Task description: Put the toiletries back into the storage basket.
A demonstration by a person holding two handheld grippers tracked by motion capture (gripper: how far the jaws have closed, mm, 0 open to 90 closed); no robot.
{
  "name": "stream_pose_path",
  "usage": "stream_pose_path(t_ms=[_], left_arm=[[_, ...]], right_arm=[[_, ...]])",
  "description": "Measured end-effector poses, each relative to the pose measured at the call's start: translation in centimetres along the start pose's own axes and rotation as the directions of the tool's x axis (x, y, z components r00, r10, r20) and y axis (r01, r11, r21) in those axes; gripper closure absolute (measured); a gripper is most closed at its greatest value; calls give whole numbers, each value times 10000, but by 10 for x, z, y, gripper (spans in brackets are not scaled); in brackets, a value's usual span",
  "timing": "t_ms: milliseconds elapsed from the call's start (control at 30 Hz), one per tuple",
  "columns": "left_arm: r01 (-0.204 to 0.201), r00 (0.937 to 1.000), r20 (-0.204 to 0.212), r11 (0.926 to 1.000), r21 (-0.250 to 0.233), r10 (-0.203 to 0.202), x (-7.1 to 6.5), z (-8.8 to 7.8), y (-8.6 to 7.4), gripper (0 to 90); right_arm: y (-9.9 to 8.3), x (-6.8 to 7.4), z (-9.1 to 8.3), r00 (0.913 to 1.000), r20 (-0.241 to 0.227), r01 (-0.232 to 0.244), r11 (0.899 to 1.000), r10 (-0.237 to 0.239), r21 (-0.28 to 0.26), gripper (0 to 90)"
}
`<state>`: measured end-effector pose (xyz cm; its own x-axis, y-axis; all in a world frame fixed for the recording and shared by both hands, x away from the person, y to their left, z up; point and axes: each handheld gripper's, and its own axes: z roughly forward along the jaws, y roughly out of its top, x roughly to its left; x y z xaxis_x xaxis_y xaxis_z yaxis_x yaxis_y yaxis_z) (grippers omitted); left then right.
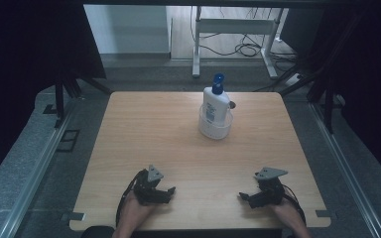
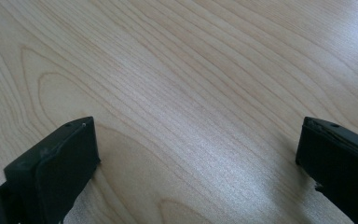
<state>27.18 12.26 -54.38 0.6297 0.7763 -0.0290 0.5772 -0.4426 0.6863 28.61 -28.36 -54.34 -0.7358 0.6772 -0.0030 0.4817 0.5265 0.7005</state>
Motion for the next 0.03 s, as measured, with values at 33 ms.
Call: stream_pose_path(t_ms=[33], left_arm=[[-10, 10000, -3, 10000, 1, 10, 0, 0, 0, 114]], right_arm=[[0, 0, 0, 10000, 3, -15, 10000, 15, 13, 0]])
